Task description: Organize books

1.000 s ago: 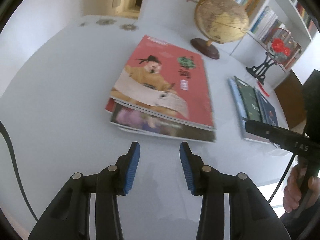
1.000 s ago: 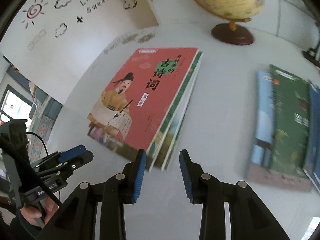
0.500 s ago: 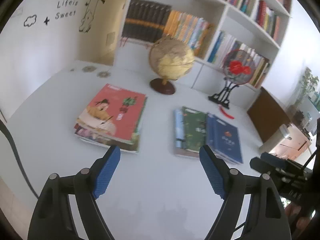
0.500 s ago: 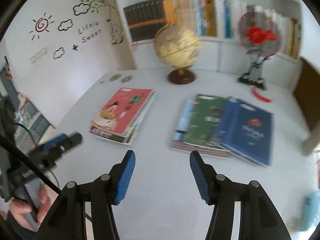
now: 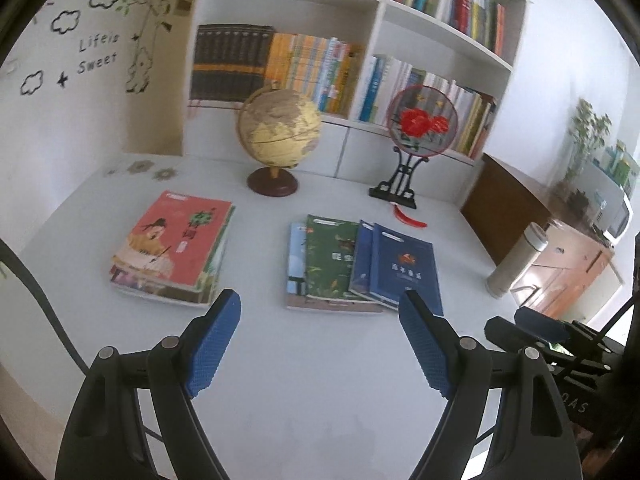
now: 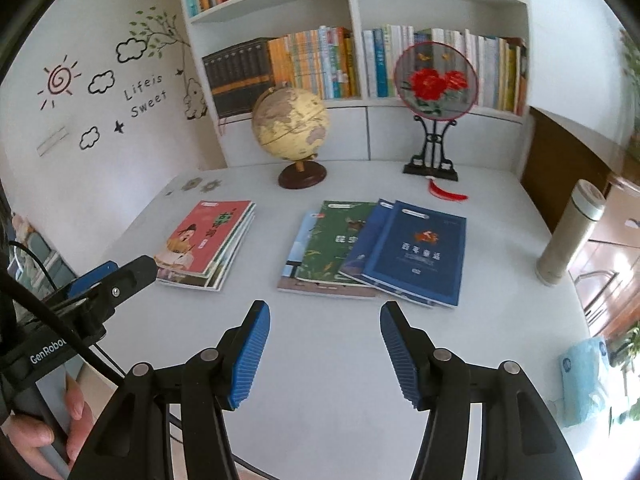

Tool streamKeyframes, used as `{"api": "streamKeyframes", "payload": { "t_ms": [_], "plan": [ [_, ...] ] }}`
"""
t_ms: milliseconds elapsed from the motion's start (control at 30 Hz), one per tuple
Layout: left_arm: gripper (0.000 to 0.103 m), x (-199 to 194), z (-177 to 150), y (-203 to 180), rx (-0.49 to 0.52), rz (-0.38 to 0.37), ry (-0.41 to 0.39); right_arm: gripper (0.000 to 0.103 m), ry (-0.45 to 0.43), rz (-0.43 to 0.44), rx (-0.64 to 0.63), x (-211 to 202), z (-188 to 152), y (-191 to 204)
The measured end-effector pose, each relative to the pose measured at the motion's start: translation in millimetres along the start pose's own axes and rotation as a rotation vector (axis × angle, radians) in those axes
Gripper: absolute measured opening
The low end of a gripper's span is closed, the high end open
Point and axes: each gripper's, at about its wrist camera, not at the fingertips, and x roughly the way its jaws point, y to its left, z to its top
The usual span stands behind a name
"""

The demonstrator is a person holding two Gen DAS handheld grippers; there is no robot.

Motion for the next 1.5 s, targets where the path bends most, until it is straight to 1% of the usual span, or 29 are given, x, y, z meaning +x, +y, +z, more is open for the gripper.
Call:
{"api": "streamKeyframes", "payload": {
  "t_ms": [67,167,233,333,433,567,667,733,800,867,1033,1100,1233,1400,1500],
  "plan": [
    [0.080,7.3,1.3,-9.3,0.025,-0.007,-0.002,0.056,0.006,-0.009,0.019,5.2,-0.4,-7.7],
    [0.080,26.0,4.3,-25.1,0.096,-0.029,0.001,0.056,0.025,-0.019,0.049,17.6,1.0,-20.1],
    [0.080,41.1,7.7,-35.1,0.154,-0.083,0.020,0.056,0.043,-0.026,0.072,30.2,3.5,-31.7],
    [0.080,69.4,15.4,-41.9,0.204,-0.160,0.074,0.056,0.060,-0.041,0.124,52.6,5.7,-55.3],
    [0.080,104.4,23.7,-43.6,0.203,-0.278,0.137,0.056,0.093,-0.042,0.204,76.9,6.8,-82.6],
    [0.080,169.8,28.6,-46.8,0.182,-0.377,0.254,0.056,0.108,-0.039,0.314,109.0,11.3,-120.4],
    [0.078,214.0,28.5,-52.1,0.185,-0.423,0.339,0.056,0.119,-0.070,0.371,133.8,13.4,-144.5],
    [0.078,233.7,27.9,-56.7,0.203,-0.423,0.358,0.056,0.127,-0.109,0.411,150.6,12.6,-160.4],
    [0.078,252.7,25.8,-62.5,0.216,-0.441,0.379,0.056,0.135,-0.121,0.428,161.2,11.9,-171.1],
    [0.078,269.2,23.5,-66.6,0.220,-0.435,0.401,0.056,0.154,-0.137,0.428,174.4,12.0,-179.6],
    [0.078,300.4,15.0,-79.4,0.222,-0.428,0.438,0.056,0.226,-0.135,0.428,209.0,12.4,-193.7],
    [0.078,310.7,9.5,-83.9,0.224,-0.424,0.454,0.056,0.240,-0.148,0.415,218.5,12.6,-197.0],
    [0.078,323.5,2.7,-85.5,0.216,-0.413,0.483,0.056,0.255,-0.152,0.388,237.4,13.1,-205.9],
    [0.078,328.4,1.1,-87.4,0.203,-0.407,0.475,0.056,0.273,-0.122,0.408,256.5,13.3,-219.0],
    [0.078,331.2,1.7,-89.8,0.196,-0.412,0.476,0.056,0.269,-0.101,0.419,262.8,14.8,-224.1]
  ]
}}
